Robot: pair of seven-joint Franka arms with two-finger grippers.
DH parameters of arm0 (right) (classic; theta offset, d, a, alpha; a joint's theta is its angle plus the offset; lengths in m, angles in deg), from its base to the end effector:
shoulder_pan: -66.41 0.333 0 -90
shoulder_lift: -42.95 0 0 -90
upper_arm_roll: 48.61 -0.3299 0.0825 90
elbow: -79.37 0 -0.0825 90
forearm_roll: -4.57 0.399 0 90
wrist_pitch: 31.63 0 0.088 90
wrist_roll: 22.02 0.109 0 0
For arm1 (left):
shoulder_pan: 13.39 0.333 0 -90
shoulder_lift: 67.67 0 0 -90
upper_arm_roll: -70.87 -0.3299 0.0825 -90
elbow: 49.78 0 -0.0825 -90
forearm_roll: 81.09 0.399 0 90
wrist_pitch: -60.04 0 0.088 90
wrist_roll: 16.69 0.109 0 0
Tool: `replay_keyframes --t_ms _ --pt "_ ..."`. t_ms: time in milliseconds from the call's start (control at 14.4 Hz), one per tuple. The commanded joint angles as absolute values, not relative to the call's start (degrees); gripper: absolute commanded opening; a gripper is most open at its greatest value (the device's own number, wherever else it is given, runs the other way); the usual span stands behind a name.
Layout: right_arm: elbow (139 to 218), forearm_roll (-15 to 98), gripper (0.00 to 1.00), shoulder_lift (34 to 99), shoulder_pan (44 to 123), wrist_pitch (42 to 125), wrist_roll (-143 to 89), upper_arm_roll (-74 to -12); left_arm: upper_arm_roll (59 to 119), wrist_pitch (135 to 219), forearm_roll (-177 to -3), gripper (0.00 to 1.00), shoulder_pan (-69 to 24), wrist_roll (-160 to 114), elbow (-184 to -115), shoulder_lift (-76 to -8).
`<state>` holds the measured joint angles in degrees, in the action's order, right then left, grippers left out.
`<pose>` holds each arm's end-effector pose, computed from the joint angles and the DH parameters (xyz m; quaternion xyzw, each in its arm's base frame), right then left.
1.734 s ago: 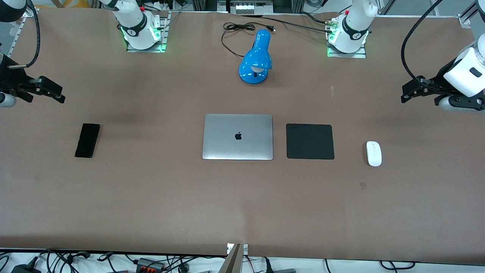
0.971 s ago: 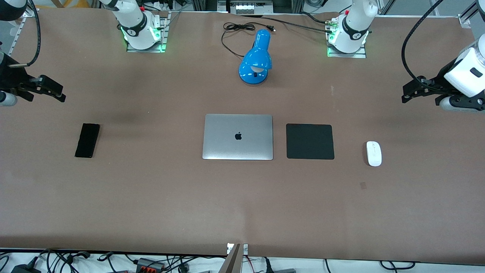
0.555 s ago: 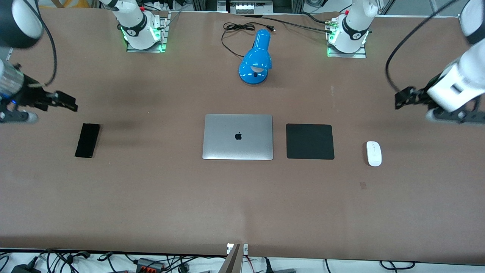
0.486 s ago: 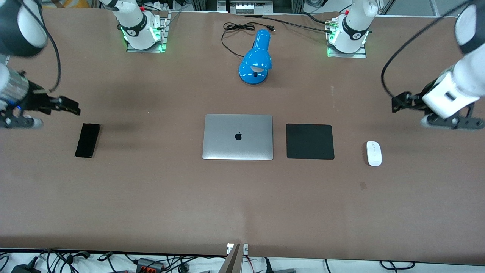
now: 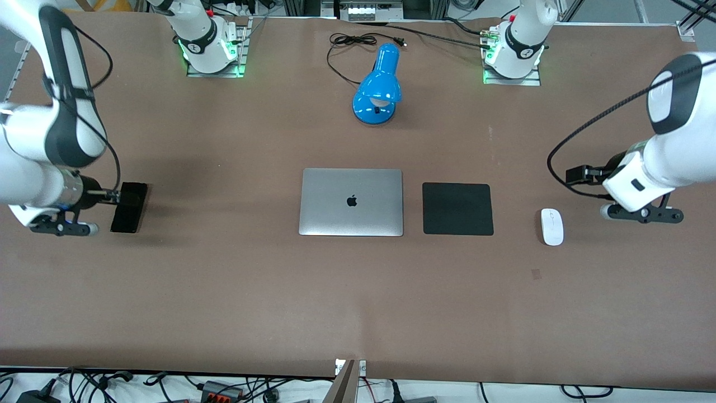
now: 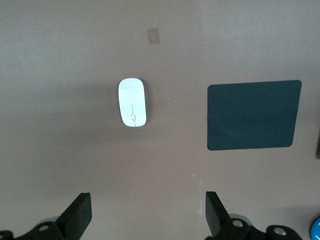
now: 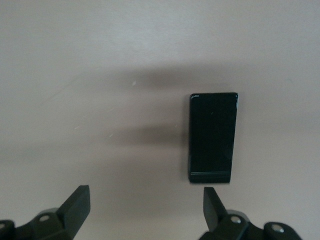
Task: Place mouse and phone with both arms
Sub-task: 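Lower the right gripper onto the phone while the left gripper reaches the mouse, then close the right gripper on the phone while the left gripper grips the mouse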
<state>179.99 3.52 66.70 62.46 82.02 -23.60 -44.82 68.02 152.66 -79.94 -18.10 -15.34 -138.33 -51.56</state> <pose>0.6449 -0.0855 0.3217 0.9943 -0.0475 -0.0944 0.0139 0.6406 -0.0220 0.4812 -0.9939 0.0296 0.1046 0.0173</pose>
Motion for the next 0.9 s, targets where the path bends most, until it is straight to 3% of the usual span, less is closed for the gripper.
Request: replay_keyframes --t_ms 0,208,694,832 --pt "179.57 2.72 1.00 71.50 59.30 86.57 -22.73 -45.27 68.06 151.80 -78.63 1.00 -17.70 -15.28 -134.69 -46.16" --pt "179.39 2.72 1.00 73.71 58.58 88.77 -22.73 -45.27 68.06 157.65 -78.45 1.00 -15.33 -14.93 -137.66 -42.10" --pt "179.22 1.58 1.00 77.57 57.44 93.87 -22.81 -45.18 67.97 196.14 -78.36 1.00 -13.57 -13.97 -156.11 -38.41" --pt "179.22 -1.13 1.00 79.15 57.44 94.66 -22.64 -44.83 67.97 201.00 -78.36 1.00 -13.31 -11.87 -158.14 -37.53"
